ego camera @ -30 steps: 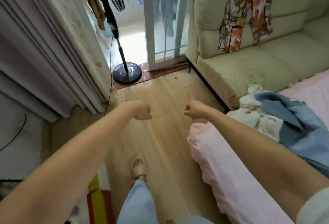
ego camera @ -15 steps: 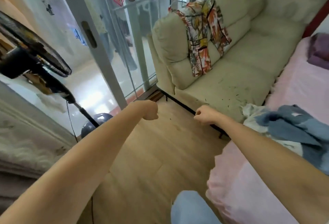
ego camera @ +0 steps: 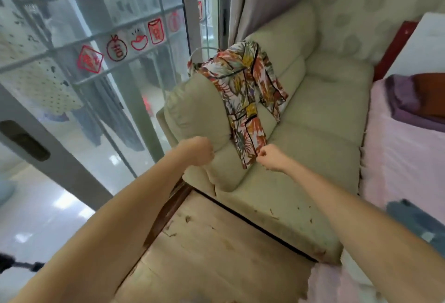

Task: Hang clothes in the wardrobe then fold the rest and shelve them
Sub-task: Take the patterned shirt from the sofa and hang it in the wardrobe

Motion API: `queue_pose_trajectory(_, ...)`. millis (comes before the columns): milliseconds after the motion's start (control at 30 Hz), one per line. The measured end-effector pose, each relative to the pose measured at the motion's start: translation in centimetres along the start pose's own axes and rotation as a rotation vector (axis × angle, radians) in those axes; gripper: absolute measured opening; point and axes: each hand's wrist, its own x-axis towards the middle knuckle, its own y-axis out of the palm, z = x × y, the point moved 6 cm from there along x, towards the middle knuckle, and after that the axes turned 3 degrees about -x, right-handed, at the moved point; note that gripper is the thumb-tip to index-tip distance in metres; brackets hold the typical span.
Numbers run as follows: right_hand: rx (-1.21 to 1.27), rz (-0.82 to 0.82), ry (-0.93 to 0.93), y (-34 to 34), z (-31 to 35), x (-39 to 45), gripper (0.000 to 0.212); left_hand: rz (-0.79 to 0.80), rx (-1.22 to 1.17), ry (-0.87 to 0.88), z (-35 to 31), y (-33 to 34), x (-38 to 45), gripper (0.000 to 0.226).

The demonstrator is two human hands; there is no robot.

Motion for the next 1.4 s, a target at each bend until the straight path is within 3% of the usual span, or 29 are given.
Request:
queue_pose_trajectory(233, -0.063, -0.167, -0.016, -8.5, 5.6, 16.3, 0.022, -0.370, -0.363, -0.085, 9.8, -10.8, 15.7, 0.036)
queue_pose_trajectory(333, -0.085, -0.224, -0.035, -11.7, 9.3, 25.0, 0.022, -0.452, -0.539, -0.132, 15.0, -14.1, 23.1, 0.039)
queue_pose_trajectory(500, -0.096, -0.251, -0.019, -14.8, 14.9, 37.5, 0.035, -0.387, -0.704, -0.243, 22.6, -17.9, 34.7, 0.046)
queue_pose_trajectory(633, -0.090, -0.271, -0.046, -15.5, 17.2, 45.1, 0.061, -0.305, -0.894, -0.298, 25.2, -19.5, 42.3, 0.052)
queue_pose_trajectory(767, -0.188, -0.079, -0.010, -13.5, 16.6, 49.4, 0.069, -0.198, -1.107, -0.358, 25.6, -17.7, 48.6, 0.054)
queue_pose_trajectory(867, -0.171, -0.006, -0.032, -12.2, 15.5, 50.5, 0.069, -0.213, -1.188, -0.399, 25.8, -17.1, 51.0, 0.040)
queue_pose_trajectory(933, -0.071, -0.005, -0.071, -12.0, 14.9, 50.8, 0.066, -0.374, -1.244, -0.348, 25.5, -17.8, 51.6, 0.029)
queue_pose_trajectory(1000, 0.161, 0.014, -0.082, -12.4, 14.3, 50.8, 0.059, -0.529, -1.245, -0.179, 23.8, -19.0, 50.5, 0.019)
queue_pose_trajectory(1133, 0.820, -0.100, 0.025, -16.8, 13.1, 50.9, 0.044, -0.453, -0.974, 0.268, 17.9, -20.2, 48.8, 0.012)
queue_pose_trajectory(1233, 1.196, -0.185, 0.051, -20.3, 12.7, 51.7, 0.046, -0.434, -0.952, 0.276, 15.7, -20.1, 48.8, 0.020)
queue_pose_trajectory(1400, 1.430, -0.153, 0.149, -21.9, 14.3, 52.2, 0.021, -0.492, -0.879, 0.362, 13.2, -22.1, 46.7, 0.023)
